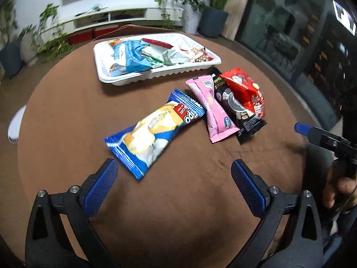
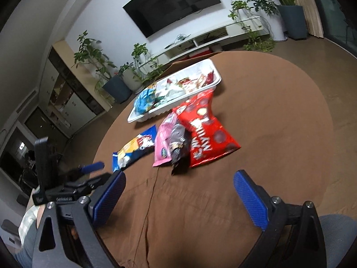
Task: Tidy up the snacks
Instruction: 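Withdraw both grippers from the tray back over the remaining pile, then grasp the blue Tipo packet with the left gripper while the right gripper grasps the red Myliki bag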
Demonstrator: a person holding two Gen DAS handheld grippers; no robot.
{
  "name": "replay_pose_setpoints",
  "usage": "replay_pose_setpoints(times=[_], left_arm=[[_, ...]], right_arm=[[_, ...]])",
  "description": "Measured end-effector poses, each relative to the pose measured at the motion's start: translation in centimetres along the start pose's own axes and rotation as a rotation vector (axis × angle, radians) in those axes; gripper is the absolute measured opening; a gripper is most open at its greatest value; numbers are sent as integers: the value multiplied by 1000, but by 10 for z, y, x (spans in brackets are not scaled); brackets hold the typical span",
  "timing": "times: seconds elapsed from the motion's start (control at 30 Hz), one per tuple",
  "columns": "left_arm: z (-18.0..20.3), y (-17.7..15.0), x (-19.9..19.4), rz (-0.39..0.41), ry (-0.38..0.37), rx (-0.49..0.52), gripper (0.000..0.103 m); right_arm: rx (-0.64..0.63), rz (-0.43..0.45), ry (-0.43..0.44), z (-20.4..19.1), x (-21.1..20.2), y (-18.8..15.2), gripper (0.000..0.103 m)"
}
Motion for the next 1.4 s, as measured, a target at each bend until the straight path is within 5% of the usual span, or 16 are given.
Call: replay_pose_setpoints(times=[0.37, 0.53, 0.67, 0.8, 0.93, 1.4], left_arm=[[10, 52, 51, -158, 58, 298, 100], [3, 62, 72, -230, 68, 331, 67], [-1, 60, 83, -280, 73, 353, 63], [-4, 63, 87, -285, 58, 335, 62], [-1, 64, 89, -295, 31, 332, 32], [-7, 60, 78, -228, -3, 163, 29]], right_arm=[[-21, -56, -5, -1, 5, -3, 99], [-20, -64, -8, 1, 6, -2, 99], [-11, -65, -3, 2, 7, -1, 99], [-15, -77, -2, 1, 11, 0, 98], [-21, -90, -12, 1, 13, 2, 97], [-192, -162, -150, 17, 42, 54, 97]])
Point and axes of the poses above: each gripper's, at about its wrist camera, not at the fingertips, and x roughly the way its jaws point, z to its right, y to its top, the point moved 2 cm from there along x, roughly the way its jaws point, and after that the axes turned 10 degrees about -x, right-handed, at the moved point
